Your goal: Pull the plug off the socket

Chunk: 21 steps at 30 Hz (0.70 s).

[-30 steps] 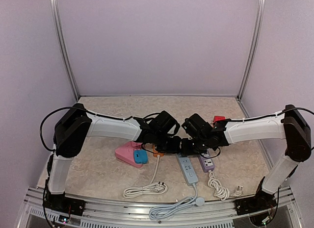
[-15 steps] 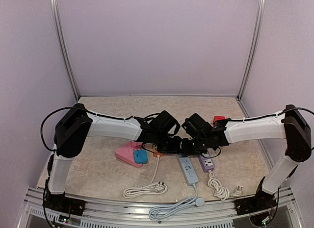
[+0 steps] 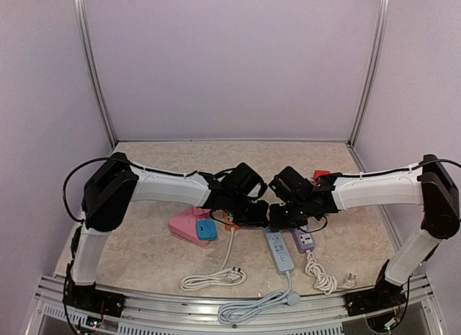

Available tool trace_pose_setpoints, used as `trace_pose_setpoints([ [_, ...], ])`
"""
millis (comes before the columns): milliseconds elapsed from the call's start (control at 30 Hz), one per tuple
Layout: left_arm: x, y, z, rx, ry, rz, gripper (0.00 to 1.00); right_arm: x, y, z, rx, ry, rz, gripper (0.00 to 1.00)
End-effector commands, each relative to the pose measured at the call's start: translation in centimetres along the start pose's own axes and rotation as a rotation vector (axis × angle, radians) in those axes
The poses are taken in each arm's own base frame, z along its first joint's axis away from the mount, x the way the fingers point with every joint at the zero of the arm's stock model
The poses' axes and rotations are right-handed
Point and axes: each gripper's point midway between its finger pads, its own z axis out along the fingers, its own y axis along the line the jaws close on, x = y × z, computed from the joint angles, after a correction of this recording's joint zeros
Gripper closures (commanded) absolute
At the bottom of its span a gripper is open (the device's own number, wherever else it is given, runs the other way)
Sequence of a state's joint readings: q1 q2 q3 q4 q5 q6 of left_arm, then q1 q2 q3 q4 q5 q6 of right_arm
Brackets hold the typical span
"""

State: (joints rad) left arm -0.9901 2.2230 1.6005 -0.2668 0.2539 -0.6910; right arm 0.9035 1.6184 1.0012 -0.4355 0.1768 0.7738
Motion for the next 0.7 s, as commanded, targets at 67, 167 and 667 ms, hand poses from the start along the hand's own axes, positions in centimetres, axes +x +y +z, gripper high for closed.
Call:
trace_pose_setpoints([
  [67,7.8,8.1,2.4,-0.255,0.242,-0.064,1.00,-5.4,3.4,-4.3,-0.141,-0.173,0.066,0.95],
  [167,6.2,7.3,1.2,-0.253,0.200,-0.024,1.00,-5.7,3.9,-3.8,-0.191,-0.162,0.094,0.95],
  [667,2.1,1.3,-2.4,-0.161,0.040,0.131,1.00,-8.0,5.3,-2.0,-0.285,-0.182,0.223,0.97],
])
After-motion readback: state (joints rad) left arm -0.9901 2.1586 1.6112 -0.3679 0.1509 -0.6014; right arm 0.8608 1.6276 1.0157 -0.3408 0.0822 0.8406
